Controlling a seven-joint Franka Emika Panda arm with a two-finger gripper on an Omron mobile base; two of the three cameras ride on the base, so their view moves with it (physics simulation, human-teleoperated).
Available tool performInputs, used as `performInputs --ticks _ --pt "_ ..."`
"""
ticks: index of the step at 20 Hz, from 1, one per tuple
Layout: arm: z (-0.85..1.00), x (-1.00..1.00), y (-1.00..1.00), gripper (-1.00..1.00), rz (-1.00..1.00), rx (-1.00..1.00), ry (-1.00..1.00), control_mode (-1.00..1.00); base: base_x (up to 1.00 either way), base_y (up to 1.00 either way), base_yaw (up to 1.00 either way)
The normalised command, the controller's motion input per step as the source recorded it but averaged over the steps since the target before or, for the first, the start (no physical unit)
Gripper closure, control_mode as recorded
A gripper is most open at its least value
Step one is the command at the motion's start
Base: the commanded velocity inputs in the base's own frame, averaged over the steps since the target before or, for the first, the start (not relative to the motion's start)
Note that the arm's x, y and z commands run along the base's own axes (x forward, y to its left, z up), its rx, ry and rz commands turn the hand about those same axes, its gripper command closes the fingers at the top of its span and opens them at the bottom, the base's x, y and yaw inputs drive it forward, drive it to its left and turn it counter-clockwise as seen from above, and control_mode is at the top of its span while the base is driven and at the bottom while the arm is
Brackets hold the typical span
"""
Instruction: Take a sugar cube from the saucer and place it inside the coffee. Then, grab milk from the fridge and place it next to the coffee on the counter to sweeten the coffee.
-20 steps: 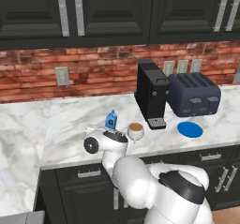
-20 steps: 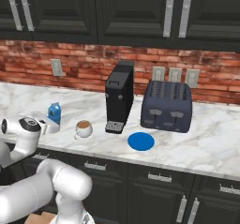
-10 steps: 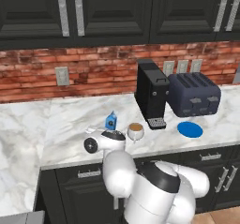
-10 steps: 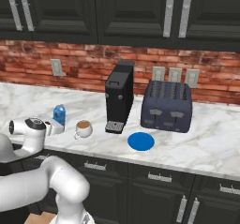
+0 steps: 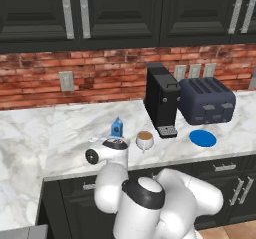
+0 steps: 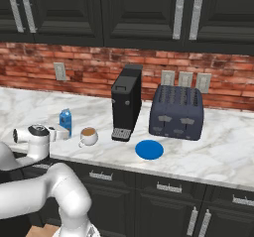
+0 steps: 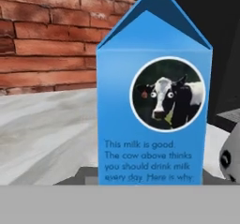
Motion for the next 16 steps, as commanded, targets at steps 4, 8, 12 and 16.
performInputs --ticks 4,8,12,16 --pt "-0.25 0.22 0.00 1.00 -0.01 -0.11 -0.06 -1.00 0.00 0.00 0.00" --pt "-0.18 0.02 0.00 -1.00 0.00 -0.13 -0.08 -1.00 0.00 0.00 0.00" --pt "0.00 -0.07 0.00 -1.00 0.00 -0.11 -0.09 -1.00 0.00 0.00 0.00" --pt "0.29 -0.18 0.00 -1.00 -0.02 -0.04 -0.01 -1.00 0.00 0.00 0.00"
